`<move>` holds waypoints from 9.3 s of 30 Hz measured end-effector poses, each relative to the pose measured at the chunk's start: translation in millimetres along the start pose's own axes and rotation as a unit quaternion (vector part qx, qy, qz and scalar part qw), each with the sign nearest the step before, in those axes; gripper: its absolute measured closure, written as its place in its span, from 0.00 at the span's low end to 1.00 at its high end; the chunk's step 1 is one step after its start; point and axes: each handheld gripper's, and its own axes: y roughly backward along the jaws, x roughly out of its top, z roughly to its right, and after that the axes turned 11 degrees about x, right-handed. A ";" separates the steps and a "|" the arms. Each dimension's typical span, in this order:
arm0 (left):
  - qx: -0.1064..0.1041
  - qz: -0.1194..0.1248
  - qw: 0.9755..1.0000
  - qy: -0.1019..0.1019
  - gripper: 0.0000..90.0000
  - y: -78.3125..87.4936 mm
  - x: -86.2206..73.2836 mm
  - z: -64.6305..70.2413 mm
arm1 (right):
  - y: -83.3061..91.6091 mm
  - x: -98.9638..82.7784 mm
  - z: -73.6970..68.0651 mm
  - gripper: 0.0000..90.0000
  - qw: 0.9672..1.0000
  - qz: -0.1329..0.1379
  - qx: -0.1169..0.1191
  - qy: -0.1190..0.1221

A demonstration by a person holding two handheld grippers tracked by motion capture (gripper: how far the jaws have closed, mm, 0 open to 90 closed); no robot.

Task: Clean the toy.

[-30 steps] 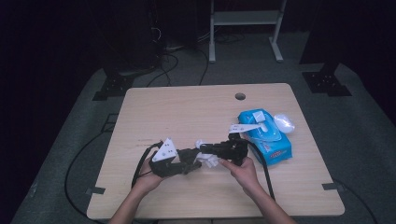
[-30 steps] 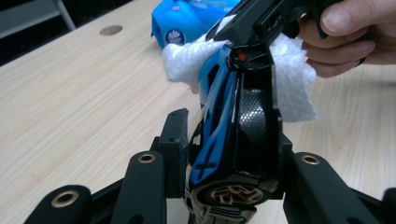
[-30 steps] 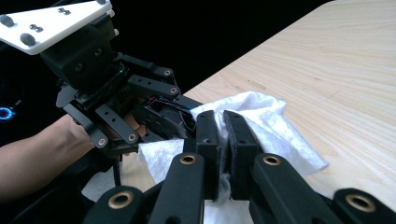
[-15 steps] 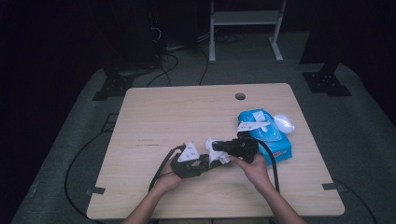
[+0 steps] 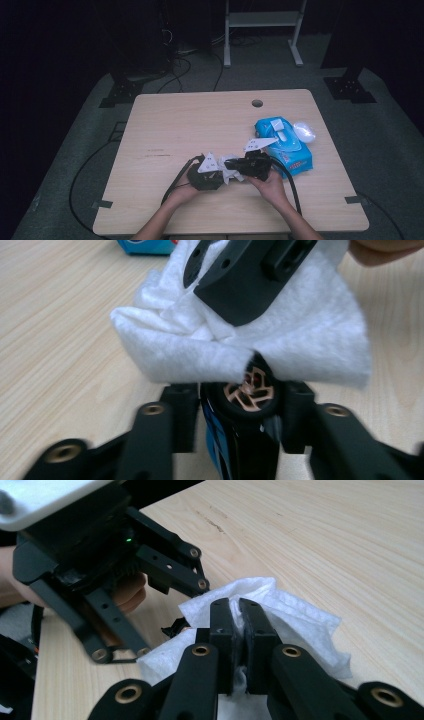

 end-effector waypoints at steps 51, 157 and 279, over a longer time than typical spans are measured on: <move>-0.013 -0.048 0.999 0.010 0.68 29.8 -16.0 -28.9 | -4.2 -3.7 -0.6 0.94 0.999 0.010 -0.027 0.019; -0.031 0.055 0.997 0.043 0.63 45.7 9.4 -18.6 | 34.1 -8.4 4.3 0.94 0.990 0.126 0.041 -0.042; -0.042 -0.069 0.996 -0.043 0.21 9.5 -5.7 2.6 | 54.3 -51.2 -5.3 0.93 0.997 0.009 0.042 -0.063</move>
